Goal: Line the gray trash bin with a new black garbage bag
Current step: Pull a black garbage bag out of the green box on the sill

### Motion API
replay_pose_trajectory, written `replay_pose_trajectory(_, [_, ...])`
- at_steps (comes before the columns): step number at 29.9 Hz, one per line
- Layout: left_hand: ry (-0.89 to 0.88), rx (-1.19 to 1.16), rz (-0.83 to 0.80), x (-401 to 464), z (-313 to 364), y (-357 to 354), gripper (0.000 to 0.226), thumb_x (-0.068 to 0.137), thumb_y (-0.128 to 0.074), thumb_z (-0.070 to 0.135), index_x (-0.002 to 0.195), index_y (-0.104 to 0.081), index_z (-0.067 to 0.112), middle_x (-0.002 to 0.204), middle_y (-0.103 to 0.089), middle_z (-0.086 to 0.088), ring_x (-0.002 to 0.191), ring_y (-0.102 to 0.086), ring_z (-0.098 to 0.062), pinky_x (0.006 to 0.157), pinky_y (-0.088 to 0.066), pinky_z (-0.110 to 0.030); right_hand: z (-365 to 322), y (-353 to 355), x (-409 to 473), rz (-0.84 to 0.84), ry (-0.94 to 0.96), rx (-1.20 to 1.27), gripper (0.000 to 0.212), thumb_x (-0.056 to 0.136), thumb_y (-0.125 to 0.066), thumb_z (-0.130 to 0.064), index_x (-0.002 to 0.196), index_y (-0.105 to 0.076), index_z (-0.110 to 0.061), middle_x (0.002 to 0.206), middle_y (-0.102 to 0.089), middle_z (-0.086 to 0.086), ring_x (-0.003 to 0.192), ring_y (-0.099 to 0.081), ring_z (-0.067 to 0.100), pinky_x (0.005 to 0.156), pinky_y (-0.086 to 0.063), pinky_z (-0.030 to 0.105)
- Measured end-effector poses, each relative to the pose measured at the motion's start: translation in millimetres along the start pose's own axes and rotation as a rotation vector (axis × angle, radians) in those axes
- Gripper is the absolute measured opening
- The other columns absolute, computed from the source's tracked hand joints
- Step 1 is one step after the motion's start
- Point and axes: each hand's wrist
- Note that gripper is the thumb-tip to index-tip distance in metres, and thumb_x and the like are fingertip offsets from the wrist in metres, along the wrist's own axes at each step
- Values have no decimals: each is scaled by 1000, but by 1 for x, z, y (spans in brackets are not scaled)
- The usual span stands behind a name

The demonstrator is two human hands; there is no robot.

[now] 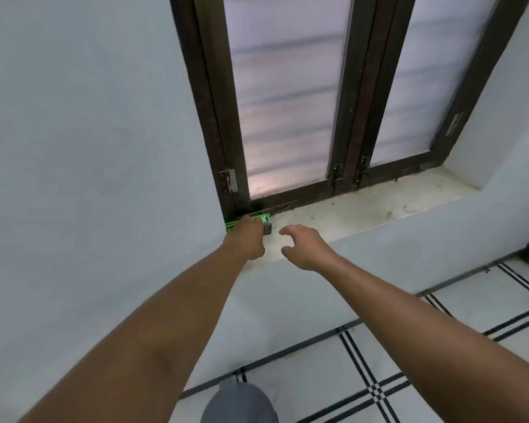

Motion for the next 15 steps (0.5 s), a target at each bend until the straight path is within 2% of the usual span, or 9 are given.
replay_pose_trajectory(3, [110, 62, -29, 32, -3, -8, 76, 87, -73, 10, 154, -35, 10, 151, -38, -21, 130, -50, -36, 103, -54, -41, 7, -5, 30, -9, -65, 57, 50, 96, -59, -13, 144, -54, -22, 149, -53, 3, 129, -55, 24, 99, -49, 34])
replay_pose_trajectory(7, [169, 115, -46, 67, -4, -23, 75, 90, -68, 14, 154, -30, 6, 154, -36, -24, 139, -40, -41, 108, -49, -47, 20, -17, 65, -42, -119, 129, 50, 95, -60, -9, 143, -56, -22, 146, -57, 4, 127, -59, 24, 101, -53, 36])
replay_pose_trajectory(11, [88, 103, 43, 95, -5, -29, 57, 91, -67, 12, 143, -43, 13, 144, -45, -17, 130, -45, -35, 99, -47, -44, 35, -21, 98, -48, -168, 215, 47, 94, -56, -9, 140, -59, -20, 141, -61, 4, 122, -61, 24, 96, -54, 33])
replay_pose_trajectory(15, [48, 129, 67, 113, -7, -30, 39, 92, -64, 18, 130, -55, 18, 137, -45, -14, 125, -43, -35, 98, -43, -48, 46, -21, 133, -52, -227, 312, 47, 93, -58, -10, 139, -60, -18, 139, -63, 4, 121, -60, 23, 86, -45, 23])
Point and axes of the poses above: each hand's wrist, its own x-axis towards the middle knuckle, its own y-axis out of the back of the hand, z = x × y
